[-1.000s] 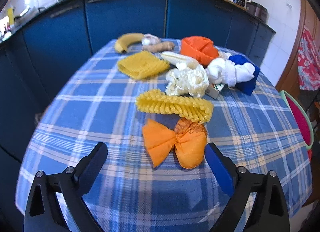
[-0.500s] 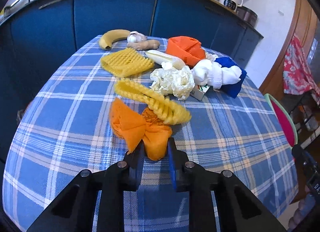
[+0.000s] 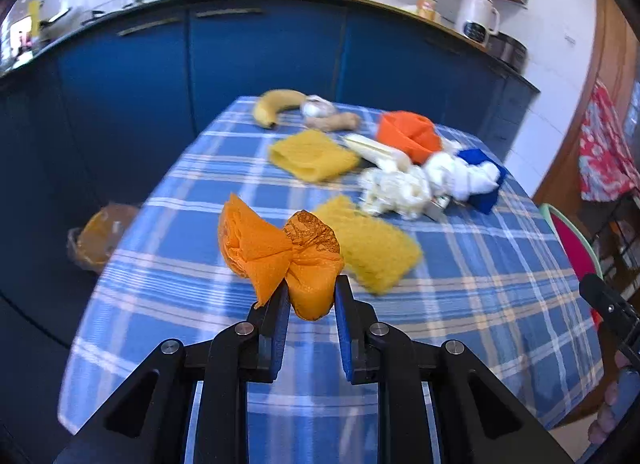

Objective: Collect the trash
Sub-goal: 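Grasp the orange mesh bow with the left gripper and lift it, then grasp the yellow foam net with the right gripper while the left gripper holds the orange bow, then carry both items to the red bin and open both grippers over it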

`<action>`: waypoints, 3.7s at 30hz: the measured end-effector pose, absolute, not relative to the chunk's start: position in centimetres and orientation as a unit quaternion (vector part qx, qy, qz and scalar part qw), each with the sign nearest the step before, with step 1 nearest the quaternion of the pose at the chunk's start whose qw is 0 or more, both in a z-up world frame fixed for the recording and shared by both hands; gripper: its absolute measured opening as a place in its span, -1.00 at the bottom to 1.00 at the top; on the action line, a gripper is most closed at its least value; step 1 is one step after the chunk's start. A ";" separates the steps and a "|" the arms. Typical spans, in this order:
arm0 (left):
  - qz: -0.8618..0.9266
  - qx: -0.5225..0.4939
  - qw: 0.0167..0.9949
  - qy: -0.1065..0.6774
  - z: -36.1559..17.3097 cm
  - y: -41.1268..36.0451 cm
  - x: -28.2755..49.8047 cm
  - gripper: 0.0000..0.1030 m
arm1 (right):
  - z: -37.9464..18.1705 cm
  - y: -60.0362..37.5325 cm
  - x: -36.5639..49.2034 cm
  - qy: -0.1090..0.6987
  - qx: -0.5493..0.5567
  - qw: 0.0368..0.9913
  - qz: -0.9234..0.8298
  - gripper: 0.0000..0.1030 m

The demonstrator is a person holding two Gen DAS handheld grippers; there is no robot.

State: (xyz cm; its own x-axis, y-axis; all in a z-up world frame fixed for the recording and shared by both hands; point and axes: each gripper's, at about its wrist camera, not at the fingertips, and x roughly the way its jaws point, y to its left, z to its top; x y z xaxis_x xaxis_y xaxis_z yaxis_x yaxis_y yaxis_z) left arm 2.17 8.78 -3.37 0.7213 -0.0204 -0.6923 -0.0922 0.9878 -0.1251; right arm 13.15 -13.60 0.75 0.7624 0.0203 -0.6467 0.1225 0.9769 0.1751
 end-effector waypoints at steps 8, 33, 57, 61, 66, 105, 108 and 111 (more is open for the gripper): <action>0.040 -0.082 0.926 0.366 -3.1 11.4 2.7 -0.57 | 1.2 -9.2 15.3 0.352 0.080 0.933 0.019 0.98; 0.010 -0.108 0.916 0.387 -5.4 17.3 7.8 -0.57 | -3.3 2.0 23.0 0.436 0.036 0.898 0.042 0.73; 0.011 -0.116 0.915 0.385 -4.8 16.1 6.0 -0.57 | -2.9 3.1 20.7 0.416 0.030 0.902 0.113 -0.67; 0.010 -0.111 0.919 0.378 -4.0 15.3 5.4 -0.57 | -1.7 2.4 19.3 0.400 0.032 0.908 0.123 -0.67; 0.002 -0.105 0.923 0.369 -2.8 13.9 4.7 -0.57 | -0.5 0.7 18.0 0.384 0.040 0.914 0.121 -0.67; -0.210 -0.001 0.909 0.361 4.3 -9.1 9.1 -0.57 | 5.6 -24.7 13.1 0.297 0.112 0.942 -0.106 -0.66; -0.232 0.016 0.904 0.358 4.6 -12.1 9.5 -0.57 | 5.0 -26.7 12.8 0.302 0.123 0.937 -0.122 -0.66; -0.252 0.027 0.899 0.358 4.5 -14.8 10.0 -0.57 | 4.4 -28.5 12.4 0.306 0.131 0.933 -0.137 -0.66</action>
State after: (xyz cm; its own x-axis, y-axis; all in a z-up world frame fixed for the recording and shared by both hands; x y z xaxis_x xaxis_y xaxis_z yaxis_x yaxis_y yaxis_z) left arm 10.02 -14.77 4.52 0.6163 -0.4338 -0.6573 0.4728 0.8713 -0.1317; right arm 12.45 -28.55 4.37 0.7749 -0.1758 -0.6072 0.3363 0.9279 0.1607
